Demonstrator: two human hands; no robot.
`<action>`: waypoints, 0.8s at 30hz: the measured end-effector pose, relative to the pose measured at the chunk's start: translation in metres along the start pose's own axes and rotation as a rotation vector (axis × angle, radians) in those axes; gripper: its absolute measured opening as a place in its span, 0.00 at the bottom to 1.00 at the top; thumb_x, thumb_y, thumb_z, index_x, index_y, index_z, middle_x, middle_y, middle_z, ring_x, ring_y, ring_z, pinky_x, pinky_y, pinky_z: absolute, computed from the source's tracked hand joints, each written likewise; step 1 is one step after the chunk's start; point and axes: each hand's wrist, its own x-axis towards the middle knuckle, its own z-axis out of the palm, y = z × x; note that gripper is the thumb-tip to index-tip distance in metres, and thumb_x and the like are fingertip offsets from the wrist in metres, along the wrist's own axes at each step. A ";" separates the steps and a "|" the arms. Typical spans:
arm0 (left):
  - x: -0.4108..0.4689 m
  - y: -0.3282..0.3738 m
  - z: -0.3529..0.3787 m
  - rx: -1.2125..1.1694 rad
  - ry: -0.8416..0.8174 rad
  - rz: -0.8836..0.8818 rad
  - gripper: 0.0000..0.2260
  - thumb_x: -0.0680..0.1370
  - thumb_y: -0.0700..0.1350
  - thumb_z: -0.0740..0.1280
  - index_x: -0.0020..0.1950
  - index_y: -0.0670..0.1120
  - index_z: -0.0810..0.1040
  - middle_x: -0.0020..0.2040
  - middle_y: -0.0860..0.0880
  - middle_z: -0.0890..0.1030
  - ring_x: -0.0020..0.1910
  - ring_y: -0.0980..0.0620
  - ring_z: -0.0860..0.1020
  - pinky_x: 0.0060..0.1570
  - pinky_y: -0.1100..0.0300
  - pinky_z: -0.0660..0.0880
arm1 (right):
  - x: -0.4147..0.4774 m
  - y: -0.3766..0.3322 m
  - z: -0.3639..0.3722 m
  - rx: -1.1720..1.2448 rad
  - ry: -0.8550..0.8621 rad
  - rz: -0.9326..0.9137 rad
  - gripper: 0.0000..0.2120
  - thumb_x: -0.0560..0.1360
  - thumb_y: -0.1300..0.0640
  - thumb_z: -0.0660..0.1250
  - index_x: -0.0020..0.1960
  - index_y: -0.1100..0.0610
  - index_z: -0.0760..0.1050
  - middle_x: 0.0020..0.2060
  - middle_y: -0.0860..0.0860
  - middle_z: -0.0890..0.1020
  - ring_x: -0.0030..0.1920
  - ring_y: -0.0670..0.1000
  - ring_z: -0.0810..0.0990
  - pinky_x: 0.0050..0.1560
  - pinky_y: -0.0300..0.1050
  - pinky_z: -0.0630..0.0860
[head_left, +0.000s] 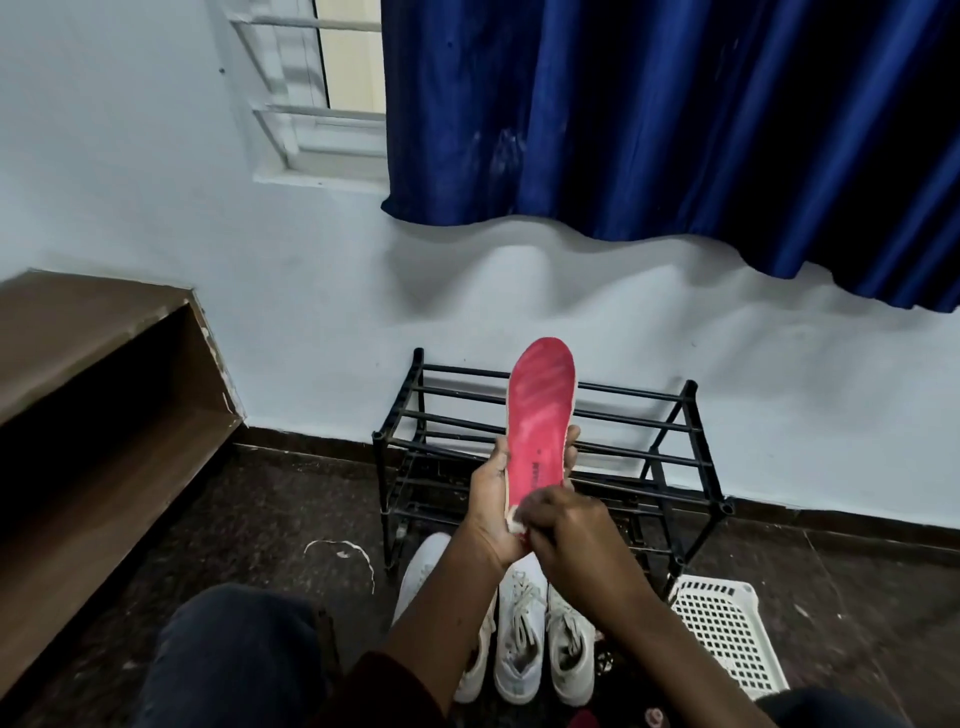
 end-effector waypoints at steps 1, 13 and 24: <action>0.000 0.001 -0.002 0.003 0.004 0.013 0.33 0.79 0.63 0.50 0.69 0.37 0.69 0.60 0.42 0.76 0.46 0.48 0.80 0.41 0.58 0.78 | -0.005 0.001 -0.001 0.040 -0.082 0.008 0.11 0.64 0.64 0.62 0.39 0.56 0.82 0.38 0.50 0.82 0.38 0.49 0.81 0.42 0.39 0.74; -0.003 0.016 -0.007 0.049 0.100 0.052 0.28 0.80 0.58 0.53 0.44 0.40 0.85 0.41 0.41 0.84 0.38 0.46 0.83 0.39 0.58 0.80 | 0.052 -0.015 -0.046 0.405 0.192 0.398 0.08 0.70 0.62 0.70 0.47 0.54 0.84 0.37 0.46 0.82 0.38 0.41 0.79 0.40 0.27 0.70; -0.020 0.043 0.001 0.030 0.035 0.081 0.27 0.76 0.59 0.56 0.54 0.39 0.82 0.53 0.41 0.82 0.49 0.44 0.82 0.50 0.53 0.78 | 0.068 -0.024 -0.083 1.451 0.317 0.509 0.12 0.70 0.71 0.58 0.38 0.60 0.78 0.32 0.53 0.81 0.33 0.51 0.79 0.32 0.41 0.76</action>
